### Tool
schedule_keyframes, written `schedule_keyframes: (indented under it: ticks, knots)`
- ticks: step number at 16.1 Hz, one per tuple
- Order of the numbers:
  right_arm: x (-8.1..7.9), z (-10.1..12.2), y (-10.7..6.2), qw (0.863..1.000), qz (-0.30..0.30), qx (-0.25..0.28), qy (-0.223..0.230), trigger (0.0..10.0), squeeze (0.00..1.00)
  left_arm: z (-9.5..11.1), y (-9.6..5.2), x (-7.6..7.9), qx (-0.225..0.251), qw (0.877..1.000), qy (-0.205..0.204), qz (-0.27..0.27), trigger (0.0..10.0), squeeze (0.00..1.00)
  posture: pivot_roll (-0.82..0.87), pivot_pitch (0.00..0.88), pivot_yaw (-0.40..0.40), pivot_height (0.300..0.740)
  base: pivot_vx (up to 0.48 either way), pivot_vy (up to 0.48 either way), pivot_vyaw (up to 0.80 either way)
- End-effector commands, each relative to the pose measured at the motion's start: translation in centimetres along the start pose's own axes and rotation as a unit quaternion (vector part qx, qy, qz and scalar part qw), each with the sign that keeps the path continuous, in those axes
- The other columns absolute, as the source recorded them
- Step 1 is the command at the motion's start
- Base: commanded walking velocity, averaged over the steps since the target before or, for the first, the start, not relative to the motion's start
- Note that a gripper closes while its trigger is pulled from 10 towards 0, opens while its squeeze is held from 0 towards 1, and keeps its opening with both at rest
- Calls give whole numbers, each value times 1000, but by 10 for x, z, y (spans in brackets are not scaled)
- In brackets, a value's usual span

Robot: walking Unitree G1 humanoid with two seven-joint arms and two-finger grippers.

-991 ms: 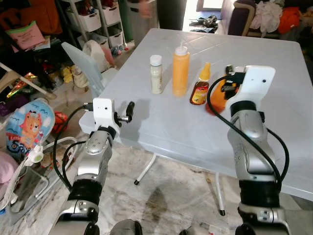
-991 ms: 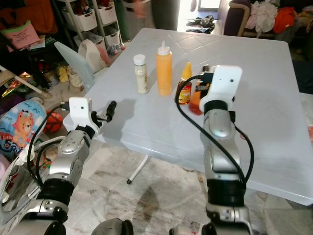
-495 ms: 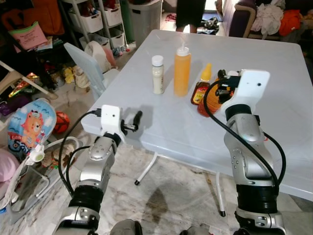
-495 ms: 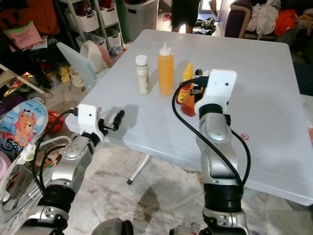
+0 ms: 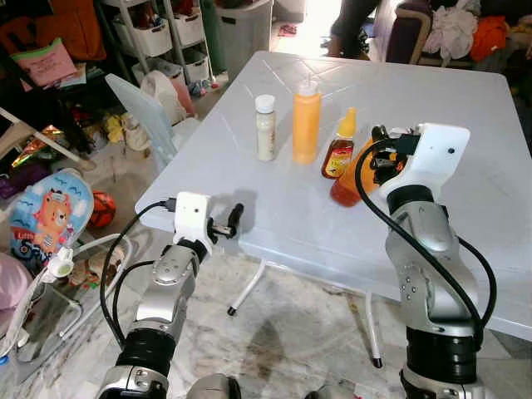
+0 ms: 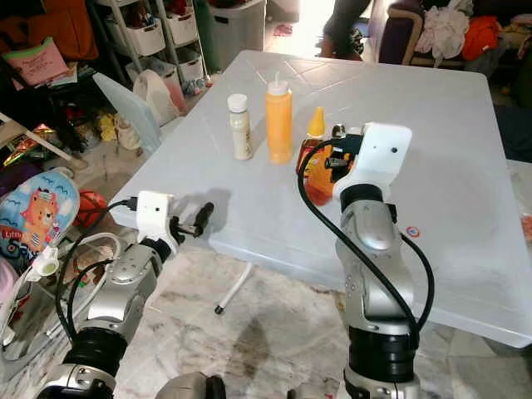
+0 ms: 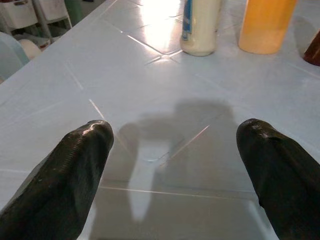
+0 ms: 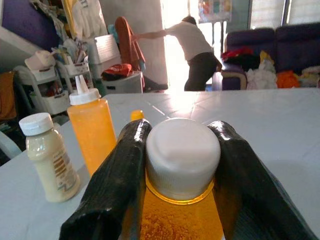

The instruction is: Restocking fridge

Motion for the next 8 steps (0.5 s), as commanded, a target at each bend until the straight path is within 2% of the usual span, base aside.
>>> schedule_keyframes:
  ticks: [1, 3, 6, 8]
  knots:
    - [-4, 5, -2, 1000, 6, -1, 9, 10000, 0, 2, 0, 2, -1, 1000, 8, -7, 10000, 0, -129, 0, 55, 740, 0, 0, 0]
    - [-8, 9, -5, 1000, 23, 4, 6, 10000, 0, 4, 2, 3, 2, 1000, 5, -5, 10000, 0, -139, 0, 57, 740, 0, 0, 0]
    - [-3, -9, -7, 999, 35, -19, -21, 10000, 0, 2, 1, 6, 3, 1000, 5, -6, 10000, 0, -132, 0, 53, 740, 0, 0, 0]
    - [-7, -13, -8, 998, 52, -22, -30, 10000, 0, 2, 0, 3, 4, 1000, 4, 3, 10000, 0, -129, 0, 52, 740, 0, 0, 0]
Point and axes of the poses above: a point about 5 cm out from each wrist's last joint towards the gripper, its own y axis pointing out of the wrist towards the gripper, its own z axis along the axis of the wrist's last joint, x = y × z, the point moved 6 cm from there along y, pointing out of the wrist towards the gripper, and after that the axes turned 1 degree about y, right-handed, at the moved point
